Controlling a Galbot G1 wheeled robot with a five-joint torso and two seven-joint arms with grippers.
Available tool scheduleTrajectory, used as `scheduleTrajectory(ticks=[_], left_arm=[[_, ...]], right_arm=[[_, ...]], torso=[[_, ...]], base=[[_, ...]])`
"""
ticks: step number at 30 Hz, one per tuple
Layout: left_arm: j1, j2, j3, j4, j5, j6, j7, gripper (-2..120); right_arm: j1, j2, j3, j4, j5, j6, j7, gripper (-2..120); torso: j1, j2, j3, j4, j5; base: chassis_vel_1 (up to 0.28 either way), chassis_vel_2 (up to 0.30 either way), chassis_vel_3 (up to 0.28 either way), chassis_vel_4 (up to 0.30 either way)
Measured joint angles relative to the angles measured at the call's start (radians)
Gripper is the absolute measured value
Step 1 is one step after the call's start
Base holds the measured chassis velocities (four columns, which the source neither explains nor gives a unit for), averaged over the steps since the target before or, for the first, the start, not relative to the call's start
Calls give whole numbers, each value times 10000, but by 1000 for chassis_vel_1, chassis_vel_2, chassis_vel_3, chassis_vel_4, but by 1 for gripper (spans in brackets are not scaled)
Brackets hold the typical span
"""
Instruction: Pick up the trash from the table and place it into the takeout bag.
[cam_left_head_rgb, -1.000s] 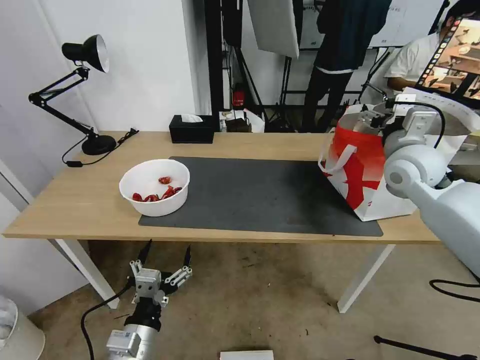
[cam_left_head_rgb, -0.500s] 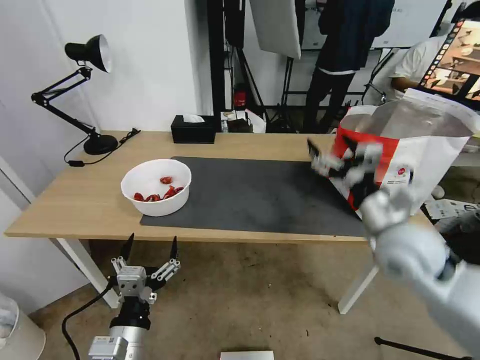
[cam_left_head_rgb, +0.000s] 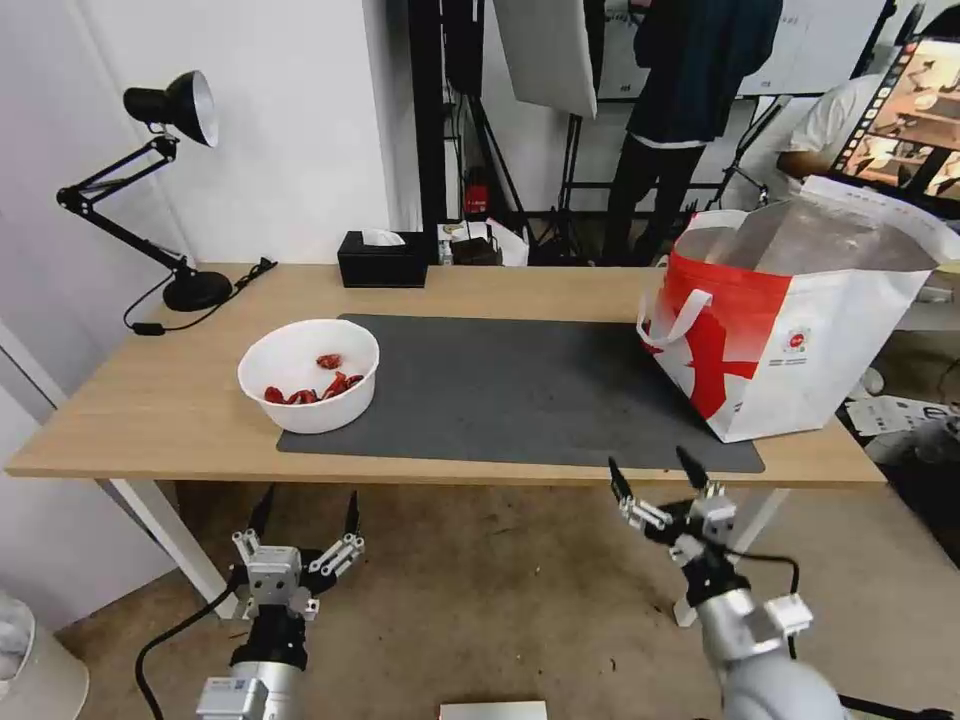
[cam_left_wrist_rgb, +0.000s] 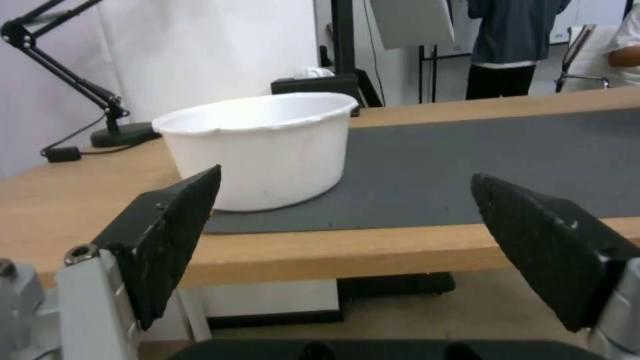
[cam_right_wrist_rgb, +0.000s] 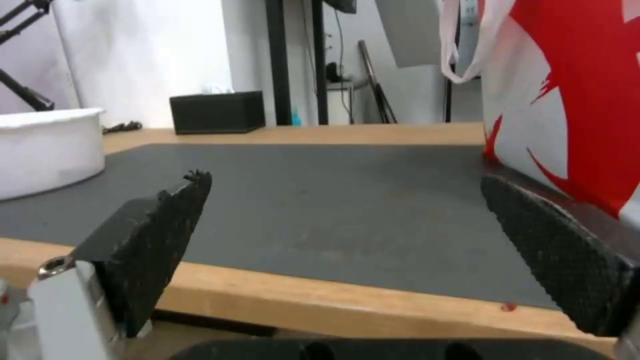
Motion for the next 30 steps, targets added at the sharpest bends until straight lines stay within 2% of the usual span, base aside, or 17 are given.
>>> scheduleTrajectory(ticks=[25, 28, 30], left_arm=[[-58, 63, -3, 64, -114, 2, 15, 100], [-266, 247, -127, -30, -464, 260, -151, 100], [-540, 617, -249, -328, -1021, 823, -519, 100]], right_arm=[[-121, 54, -72, 148, -309, -357, 172, 100], [-115, 52, -72, 149, -304, -358, 175, 100], [-111, 50, -74, 150, -300, -361, 177, 100]], torso=[[1, 0, 1, 0, 1], [1, 0, 0, 0, 0], [1, 0, 1, 0, -1]], base=[[0, 0, 0, 0], [0, 0, 0, 0], [0, 0, 0, 0]])
